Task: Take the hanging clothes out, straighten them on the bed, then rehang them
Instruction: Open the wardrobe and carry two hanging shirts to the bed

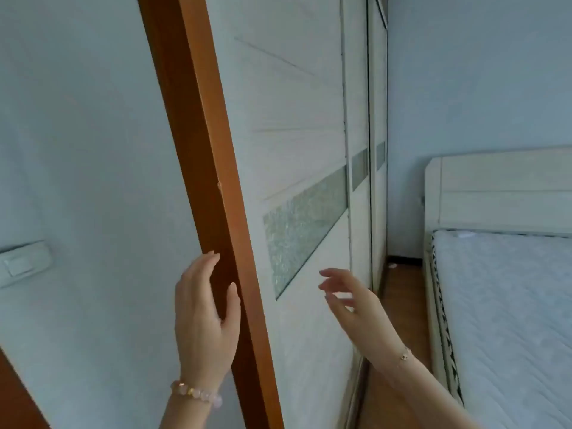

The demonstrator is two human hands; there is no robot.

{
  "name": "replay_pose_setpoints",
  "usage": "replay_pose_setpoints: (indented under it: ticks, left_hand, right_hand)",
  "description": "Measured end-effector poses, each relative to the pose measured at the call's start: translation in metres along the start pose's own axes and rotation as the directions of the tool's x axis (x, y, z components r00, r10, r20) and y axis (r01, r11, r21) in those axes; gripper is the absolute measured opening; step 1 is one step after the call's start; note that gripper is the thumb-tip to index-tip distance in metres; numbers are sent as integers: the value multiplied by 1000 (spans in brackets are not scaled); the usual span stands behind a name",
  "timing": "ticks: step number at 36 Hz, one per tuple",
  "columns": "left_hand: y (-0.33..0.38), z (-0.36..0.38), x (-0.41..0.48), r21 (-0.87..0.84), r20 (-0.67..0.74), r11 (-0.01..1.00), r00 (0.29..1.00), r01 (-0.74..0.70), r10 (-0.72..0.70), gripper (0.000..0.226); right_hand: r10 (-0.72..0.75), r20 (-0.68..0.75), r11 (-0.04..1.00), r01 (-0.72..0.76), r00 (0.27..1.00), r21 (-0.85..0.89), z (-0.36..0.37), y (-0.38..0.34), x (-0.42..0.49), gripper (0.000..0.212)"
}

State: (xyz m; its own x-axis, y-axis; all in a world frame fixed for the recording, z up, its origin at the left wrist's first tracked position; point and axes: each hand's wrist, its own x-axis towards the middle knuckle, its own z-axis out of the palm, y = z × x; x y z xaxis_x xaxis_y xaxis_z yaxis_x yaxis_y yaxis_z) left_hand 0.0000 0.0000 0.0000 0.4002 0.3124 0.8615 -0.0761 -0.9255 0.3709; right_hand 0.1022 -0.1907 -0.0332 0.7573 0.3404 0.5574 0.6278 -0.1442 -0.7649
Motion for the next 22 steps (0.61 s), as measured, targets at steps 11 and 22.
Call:
replay_pose_setpoints:
  ticks: [11, 22]
  left_hand:
    - [-28, 44, 0, 187, -17, 982, 999, -31, 34, 68]
    - [-27, 53, -2, 180, -68, 982, 996, -48, 62, 63]
  right_hand:
    - [-508, 142, 836, 526, 850, -158, 85, 7, 85, 61]
    - [-612, 110, 781, 620, 783, -70, 88, 21, 92, 62]
